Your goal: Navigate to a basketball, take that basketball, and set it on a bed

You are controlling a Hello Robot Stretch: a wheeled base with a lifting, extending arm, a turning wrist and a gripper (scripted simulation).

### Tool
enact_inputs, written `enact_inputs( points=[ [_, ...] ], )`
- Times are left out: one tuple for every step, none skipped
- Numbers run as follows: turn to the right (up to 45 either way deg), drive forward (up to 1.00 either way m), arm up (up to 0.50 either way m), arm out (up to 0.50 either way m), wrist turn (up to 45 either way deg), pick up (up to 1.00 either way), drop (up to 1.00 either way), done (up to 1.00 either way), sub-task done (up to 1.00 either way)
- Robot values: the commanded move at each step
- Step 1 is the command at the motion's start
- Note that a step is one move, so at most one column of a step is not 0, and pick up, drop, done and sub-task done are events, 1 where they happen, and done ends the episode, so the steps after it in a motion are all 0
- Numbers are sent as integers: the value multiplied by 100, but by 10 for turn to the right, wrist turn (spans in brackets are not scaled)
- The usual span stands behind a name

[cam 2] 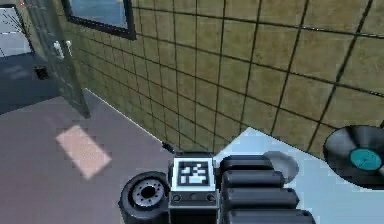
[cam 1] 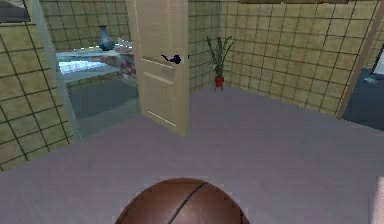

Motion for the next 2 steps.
enact_inputs(
  points=[
    [0,35,0,0,0,0,0,0,0],
    [-450,0,0,0,0,0,0,0,0]
  ],
)
